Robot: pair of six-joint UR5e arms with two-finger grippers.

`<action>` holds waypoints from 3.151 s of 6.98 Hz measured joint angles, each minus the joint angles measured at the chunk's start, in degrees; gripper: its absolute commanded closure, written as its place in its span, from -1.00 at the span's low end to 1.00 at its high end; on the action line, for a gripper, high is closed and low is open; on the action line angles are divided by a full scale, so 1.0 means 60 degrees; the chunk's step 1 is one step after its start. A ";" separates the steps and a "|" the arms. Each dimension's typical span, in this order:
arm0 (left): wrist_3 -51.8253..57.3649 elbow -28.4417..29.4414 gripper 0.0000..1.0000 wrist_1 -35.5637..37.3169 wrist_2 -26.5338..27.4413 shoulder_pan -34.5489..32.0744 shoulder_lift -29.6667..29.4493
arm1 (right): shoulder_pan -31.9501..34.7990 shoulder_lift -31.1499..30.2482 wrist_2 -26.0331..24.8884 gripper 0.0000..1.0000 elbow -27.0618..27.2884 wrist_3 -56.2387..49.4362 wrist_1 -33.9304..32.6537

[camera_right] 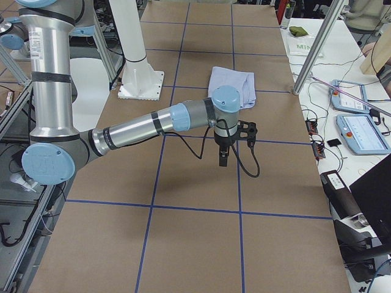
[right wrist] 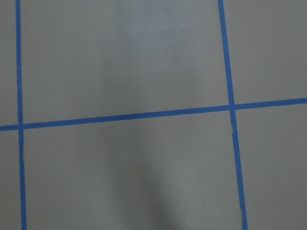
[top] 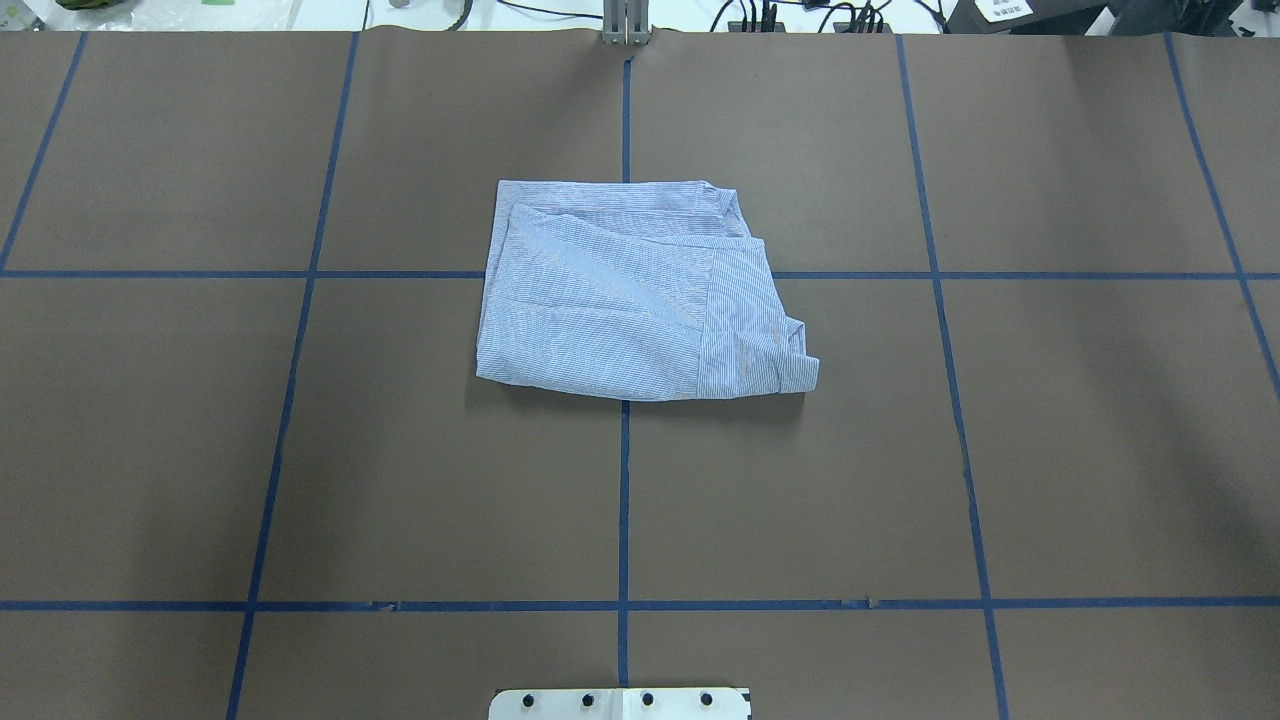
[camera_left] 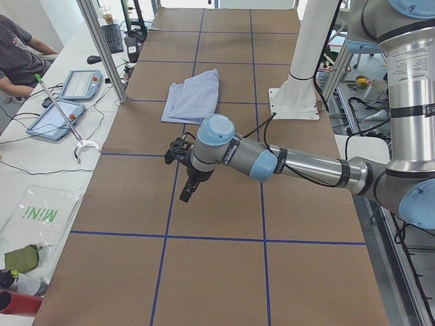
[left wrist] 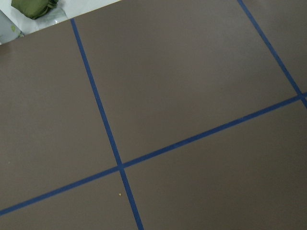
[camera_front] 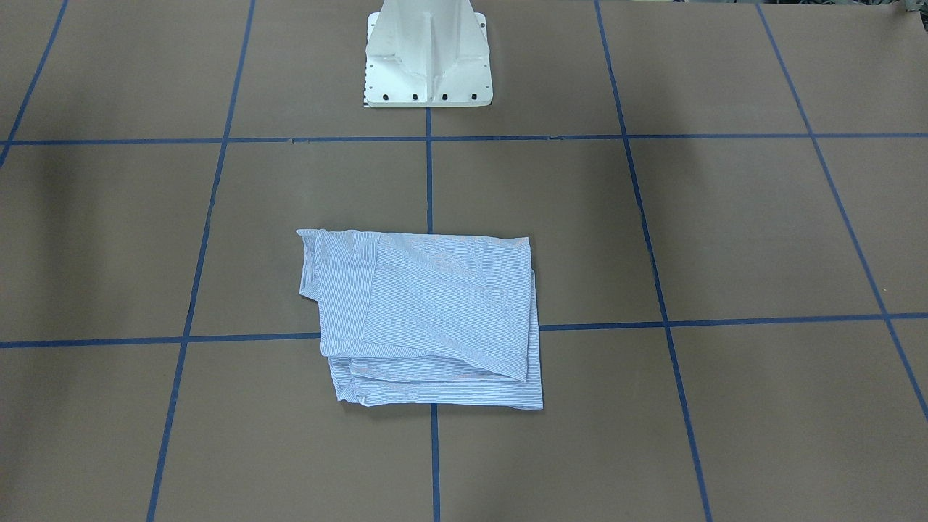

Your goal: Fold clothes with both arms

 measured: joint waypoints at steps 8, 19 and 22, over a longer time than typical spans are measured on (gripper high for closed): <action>0.0279 0.1636 -0.99 -0.0060 0.0020 -0.0836 -0.0401 | 0.0122 -0.1758 -0.0059 -1.00 -0.0352 -0.1839 0.0251; 0.0056 0.0727 -0.99 -0.0163 0.0012 -0.0875 -0.0108 | 0.0093 -0.1143 0.0124 -1.00 -0.0788 -0.1754 0.0257; 0.0112 0.0750 -0.99 -0.0173 -0.0023 -0.0869 -0.0120 | 0.0092 -0.0997 0.0124 -1.00 -0.0845 -0.1742 0.0245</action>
